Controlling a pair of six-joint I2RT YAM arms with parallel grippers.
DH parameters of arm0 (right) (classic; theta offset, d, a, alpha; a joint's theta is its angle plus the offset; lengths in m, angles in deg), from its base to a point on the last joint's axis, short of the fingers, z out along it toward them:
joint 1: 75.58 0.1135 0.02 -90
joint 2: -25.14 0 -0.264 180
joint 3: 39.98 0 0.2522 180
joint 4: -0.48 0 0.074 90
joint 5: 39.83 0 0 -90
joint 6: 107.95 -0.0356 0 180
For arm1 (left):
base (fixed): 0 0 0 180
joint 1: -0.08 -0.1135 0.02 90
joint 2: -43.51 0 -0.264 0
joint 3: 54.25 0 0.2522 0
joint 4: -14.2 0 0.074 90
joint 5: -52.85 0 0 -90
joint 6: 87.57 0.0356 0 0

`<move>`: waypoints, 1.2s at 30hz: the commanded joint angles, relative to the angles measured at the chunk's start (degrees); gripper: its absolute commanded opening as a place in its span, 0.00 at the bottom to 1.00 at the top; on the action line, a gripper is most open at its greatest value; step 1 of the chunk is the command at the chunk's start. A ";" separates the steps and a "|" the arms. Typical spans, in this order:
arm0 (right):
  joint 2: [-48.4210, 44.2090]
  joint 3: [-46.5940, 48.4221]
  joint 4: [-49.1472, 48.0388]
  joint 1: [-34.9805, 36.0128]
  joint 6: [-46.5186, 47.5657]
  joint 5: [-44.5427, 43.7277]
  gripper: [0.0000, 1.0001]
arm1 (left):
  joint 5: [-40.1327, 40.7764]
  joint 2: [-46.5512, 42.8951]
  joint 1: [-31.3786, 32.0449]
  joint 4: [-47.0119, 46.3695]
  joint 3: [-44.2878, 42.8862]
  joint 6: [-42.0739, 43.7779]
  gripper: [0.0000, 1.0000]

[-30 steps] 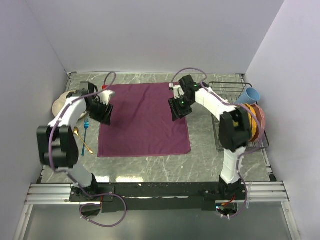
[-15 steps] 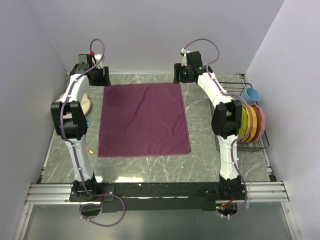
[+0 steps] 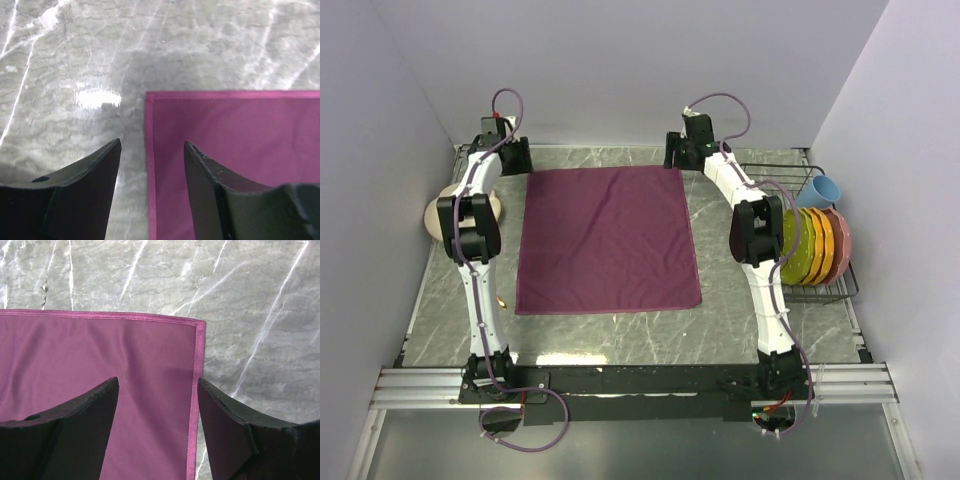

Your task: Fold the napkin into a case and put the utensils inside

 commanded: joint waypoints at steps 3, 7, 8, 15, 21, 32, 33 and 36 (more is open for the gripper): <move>-2.87 -1.15 -1.56 -0.94 -1.26 0.19 0.74 | -0.67 5.63 -0.50 -1.13 -7.99 -1.58 0.51; -4.01 -2.30 -0.68 -2.08 -2.49 1.41 0.75 | -0.85 7.84 -0.41 -1.39 -9.76 -1.14 0.49; -4.19 -2.38 -0.59 -2.17 -2.76 2.20 0.76 | -0.58 8.19 -0.33 -1.48 -10.02 -0.97 0.50; -5.86 -3.70 -0.06 -3.23 -3.20 3.17 0.76 | -0.14 11.62 -0.06 -0.42 -12.05 0.88 0.48; -5.86 -3.44 0.11 -3.93 -3.11 3.26 0.76 | -2.25 13.12 0.73 -0.34 -12.93 1.93 0.45; -7.00 -3.88 0.90 -4.55 -2.23 5.20 0.78 | -2.60 13.82 3.81 1.33 -12.92 8.96 0.33; -7.09 -3.97 0.90 -4.63 -2.23 5.11 0.78 | -2.69 14.08 3.72 1.77 -13.19 9.14 0.28; -7.44 -4.41 0.90 -4.72 -2.14 5.28 0.78 | -3.30 14.61 3.72 2.47 -13.72 9.41 0.15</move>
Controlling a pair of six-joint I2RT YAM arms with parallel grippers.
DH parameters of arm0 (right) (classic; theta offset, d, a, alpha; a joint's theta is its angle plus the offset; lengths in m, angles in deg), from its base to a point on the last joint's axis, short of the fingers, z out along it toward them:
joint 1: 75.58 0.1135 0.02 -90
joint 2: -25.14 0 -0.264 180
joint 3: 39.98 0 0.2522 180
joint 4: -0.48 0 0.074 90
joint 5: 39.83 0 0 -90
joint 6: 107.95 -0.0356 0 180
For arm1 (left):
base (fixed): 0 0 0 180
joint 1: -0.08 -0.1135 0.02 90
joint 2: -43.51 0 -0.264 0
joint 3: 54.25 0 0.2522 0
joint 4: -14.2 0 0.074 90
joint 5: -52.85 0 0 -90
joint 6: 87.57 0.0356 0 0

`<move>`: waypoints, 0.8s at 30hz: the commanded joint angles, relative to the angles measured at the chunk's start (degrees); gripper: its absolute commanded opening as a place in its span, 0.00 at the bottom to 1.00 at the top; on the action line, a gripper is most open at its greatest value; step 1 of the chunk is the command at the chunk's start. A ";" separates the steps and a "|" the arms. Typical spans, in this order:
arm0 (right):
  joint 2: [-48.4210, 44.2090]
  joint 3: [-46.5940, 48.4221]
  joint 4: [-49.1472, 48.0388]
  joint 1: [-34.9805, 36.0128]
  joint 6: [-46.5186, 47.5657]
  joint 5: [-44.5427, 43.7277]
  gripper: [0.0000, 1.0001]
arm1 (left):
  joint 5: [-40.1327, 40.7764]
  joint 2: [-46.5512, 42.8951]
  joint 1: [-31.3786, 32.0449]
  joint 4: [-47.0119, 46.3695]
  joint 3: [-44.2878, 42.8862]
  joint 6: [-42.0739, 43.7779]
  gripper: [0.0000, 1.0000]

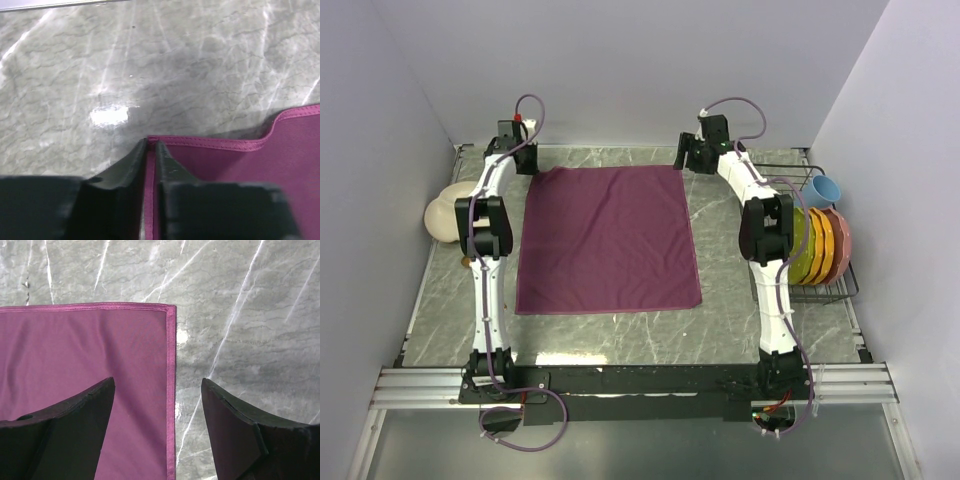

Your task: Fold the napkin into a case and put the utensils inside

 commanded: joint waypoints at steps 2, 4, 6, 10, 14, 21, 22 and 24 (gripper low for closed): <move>-5.61 -0.84 0.01 -0.77 0.33 0.89 0.78 | -3.96 2.02 1.27 2.23 -1.06 1.08 0.06; -5.70 -1.02 0.10 -0.94 0.41 1.86 0.77 | -5.45 -0.60 1.27 -0.74 0.69 0.73 0.01; -5.70 -1.02 0.36 -0.85 1.11 4.13 0.77 | -6.77 -2.98 1.27 -3.64 2.54 0.38 0.01; -6.40 -1.37 0.97 -0.94 3.31 8.01 0.77 | -10.73 -10.53 1.80 -8.13 5.61 0.46 0.01; -7.62 -2.16 2.03 -1.64 4.37 10.30 0.77 | -14.16 -17.30 2.41 -10.33 11.32 1.08 0.01; -9.83 -4.62 3.17 -2.26 5.51 12.06 0.77 | -16.52 -24.61 3.91 -8.51 19.33 3.18 0.01; -10.09 -4.71 3.17 -2.35 5.69 12.14 0.77 | -17.14 -25.22 3.91 -7.62 19.77 3.71 0.01; -10.27 -4.80 3.61 -2.52 6.21 12.67 0.77 | -19.25 -26.10 3.99 -5.43 21.17 5.12 0.01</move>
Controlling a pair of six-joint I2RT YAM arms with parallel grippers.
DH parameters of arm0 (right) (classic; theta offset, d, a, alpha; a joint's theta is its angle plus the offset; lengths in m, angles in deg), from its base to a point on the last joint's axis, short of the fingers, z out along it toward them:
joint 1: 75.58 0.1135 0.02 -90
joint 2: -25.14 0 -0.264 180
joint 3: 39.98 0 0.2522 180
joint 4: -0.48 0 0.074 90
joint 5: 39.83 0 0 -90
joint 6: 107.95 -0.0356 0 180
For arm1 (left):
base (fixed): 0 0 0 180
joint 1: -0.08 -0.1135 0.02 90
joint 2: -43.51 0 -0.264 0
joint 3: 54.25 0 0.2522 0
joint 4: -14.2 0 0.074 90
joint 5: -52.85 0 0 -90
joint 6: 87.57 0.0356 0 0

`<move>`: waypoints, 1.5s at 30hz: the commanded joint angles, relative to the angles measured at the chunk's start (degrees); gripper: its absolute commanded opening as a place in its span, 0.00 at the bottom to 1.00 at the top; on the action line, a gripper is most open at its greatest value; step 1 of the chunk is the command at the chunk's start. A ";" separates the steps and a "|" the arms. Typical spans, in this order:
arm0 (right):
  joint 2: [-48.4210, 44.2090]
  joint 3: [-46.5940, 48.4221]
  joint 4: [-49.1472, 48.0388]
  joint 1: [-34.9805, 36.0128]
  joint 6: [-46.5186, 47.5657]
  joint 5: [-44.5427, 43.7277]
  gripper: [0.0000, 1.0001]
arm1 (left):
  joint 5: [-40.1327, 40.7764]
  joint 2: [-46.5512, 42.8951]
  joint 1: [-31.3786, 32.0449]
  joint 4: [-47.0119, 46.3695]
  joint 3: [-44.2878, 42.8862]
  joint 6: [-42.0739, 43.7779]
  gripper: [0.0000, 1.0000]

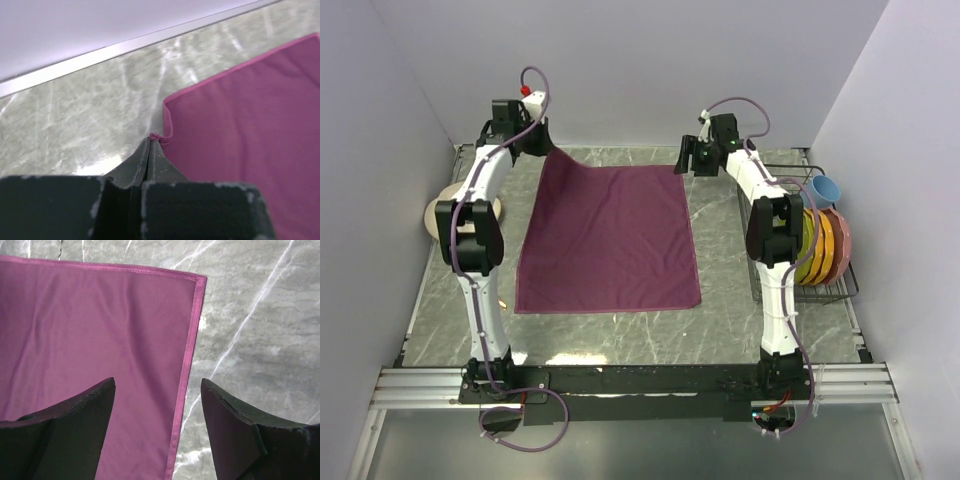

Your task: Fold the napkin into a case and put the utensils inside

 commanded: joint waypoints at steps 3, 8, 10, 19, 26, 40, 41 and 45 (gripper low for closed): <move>-6.42 -0.71 1.71 -0.86 2.46 2.11 0.77 | -7.35 -5.81 0.56 4.10 6.15 5.89 0.01; -7.47 -1.24 3.91 -1.04 4.82 2.91 0.77 | -13.59 -11.52 0.56 12.00 15.81 15.19 0.01; -7.74 -1.33 5.58 -1.04 5.88 3.08 0.77 | -14.65 -14.85 0.56 16.03 20.89 18.63 0.01; -10.11 -2.56 14.80 -1.48 13.44 3.08 0.77 | -15.44 -29.52 -2.42 32.04 37.60 35.95 0.01; -16.52 -12.39 19.20 -1.83 17.05 2.73 0.77 | -11.41 -35.08 -8.40 39.70 42.89 44.57 0.01; -26.00 -31.89 29.05 -0.87 22.31 1.85 0.52 | -7.71 -37.63 -9.10 32.93 51.59 42.02 0.01; -27.07 -33.31 28.09 -0.51 22.84 1.59 0.51 | -7.62 -37.72 -9.02 32.41 52.03 41.85 0.01; -33.74 -42.18 20.37 4.05 27.85 -2.36 0.50 | -7.88 -37.81 -9.10 31.18 53.62 41.06 0.01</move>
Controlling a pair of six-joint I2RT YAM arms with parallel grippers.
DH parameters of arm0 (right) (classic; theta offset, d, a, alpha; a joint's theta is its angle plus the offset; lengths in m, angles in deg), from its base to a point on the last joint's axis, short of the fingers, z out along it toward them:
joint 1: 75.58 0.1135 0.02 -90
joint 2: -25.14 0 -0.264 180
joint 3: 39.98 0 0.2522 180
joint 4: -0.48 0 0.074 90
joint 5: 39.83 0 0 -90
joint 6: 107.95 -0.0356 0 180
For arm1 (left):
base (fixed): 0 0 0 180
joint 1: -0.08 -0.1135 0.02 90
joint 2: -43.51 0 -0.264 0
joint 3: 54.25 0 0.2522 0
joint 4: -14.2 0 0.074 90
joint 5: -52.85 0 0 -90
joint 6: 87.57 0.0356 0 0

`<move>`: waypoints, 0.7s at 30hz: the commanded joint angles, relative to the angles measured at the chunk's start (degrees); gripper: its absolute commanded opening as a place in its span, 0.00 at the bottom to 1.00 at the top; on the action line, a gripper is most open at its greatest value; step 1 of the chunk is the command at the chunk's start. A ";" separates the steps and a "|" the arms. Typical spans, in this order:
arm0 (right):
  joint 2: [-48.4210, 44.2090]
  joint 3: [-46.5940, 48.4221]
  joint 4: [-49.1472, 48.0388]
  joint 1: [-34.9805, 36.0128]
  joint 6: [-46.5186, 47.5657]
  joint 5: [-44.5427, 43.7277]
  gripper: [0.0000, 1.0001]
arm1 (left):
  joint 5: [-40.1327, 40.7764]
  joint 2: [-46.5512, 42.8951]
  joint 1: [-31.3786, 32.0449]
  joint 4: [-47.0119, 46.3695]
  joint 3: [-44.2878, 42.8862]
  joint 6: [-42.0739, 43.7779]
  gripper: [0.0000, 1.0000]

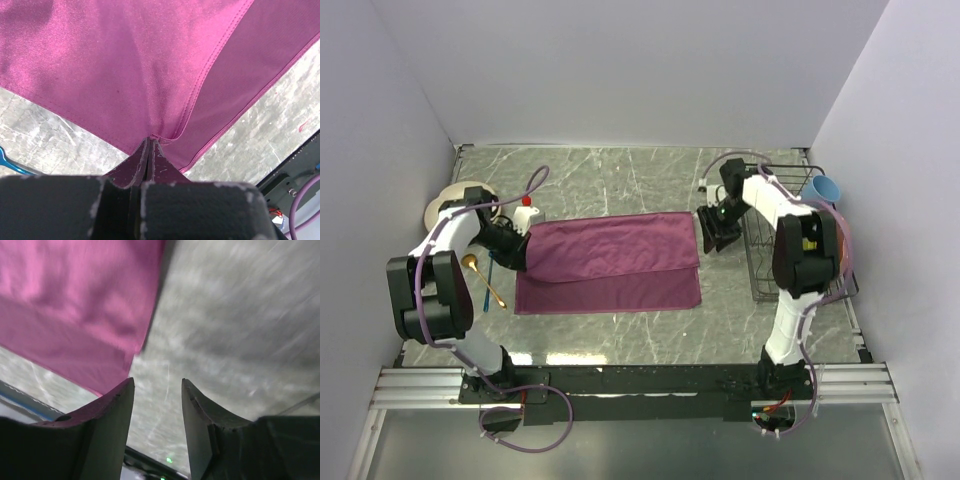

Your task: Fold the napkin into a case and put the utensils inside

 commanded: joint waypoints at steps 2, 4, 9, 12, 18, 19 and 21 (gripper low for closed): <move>-10.92 -9.18 -9.29 7.37 8.33 -6.25 0.48 | -0.96 -2.25 -0.01 -2.49 1.32 -0.43 0.01; -10.49 -10.24 -10.27 9.65 8.77 -7.67 0.48 | -0.96 -2.07 -0.01 -2.75 1.23 -0.78 0.01; -7.42 -9.81 -11.68 10.98 6.67 -10.48 0.48 | -0.61 -2.51 -0.01 -3.01 1.40 -0.87 0.01; -6.09 -9.80 -11.94 10.98 5.87 -11.02 0.50 | -0.34 -2.60 -0.01 -3.28 1.58 -1.04 0.01; -2.50 -8.49 -11.77 11.07 4.03 -9.53 0.51 | -0.34 -1.98 0.08 -3.98 1.23 -1.75 0.01; -2.05 -8.40 -11.60 11.07 3.77 -8.92 0.50 | -0.34 -1.81 -0.01 -3.98 1.14 -1.92 0.01; -1.09 -8.23 -11.07 11.16 2.80 -8.12 0.49 | -0.43 -1.54 -0.01 -3.90 0.88 -2.10 0.01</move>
